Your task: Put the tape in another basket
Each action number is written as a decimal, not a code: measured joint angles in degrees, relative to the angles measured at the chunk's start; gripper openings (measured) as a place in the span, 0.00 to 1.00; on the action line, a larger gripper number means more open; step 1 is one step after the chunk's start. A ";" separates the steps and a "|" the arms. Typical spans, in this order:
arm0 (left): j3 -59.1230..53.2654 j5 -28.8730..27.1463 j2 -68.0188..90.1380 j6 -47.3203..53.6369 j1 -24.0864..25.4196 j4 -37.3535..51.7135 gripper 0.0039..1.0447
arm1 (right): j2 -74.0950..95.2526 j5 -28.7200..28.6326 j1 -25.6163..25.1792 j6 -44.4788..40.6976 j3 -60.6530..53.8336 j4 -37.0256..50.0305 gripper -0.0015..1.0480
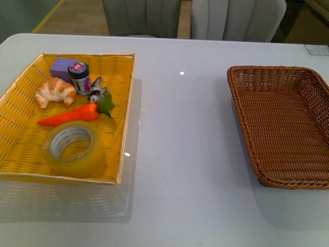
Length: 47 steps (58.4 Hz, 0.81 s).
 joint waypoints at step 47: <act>24.85 -12.41 55.98 11.54 -4.26 7.96 0.92 | 0.02 0.02 0.00 0.00 0.00 0.00 0.91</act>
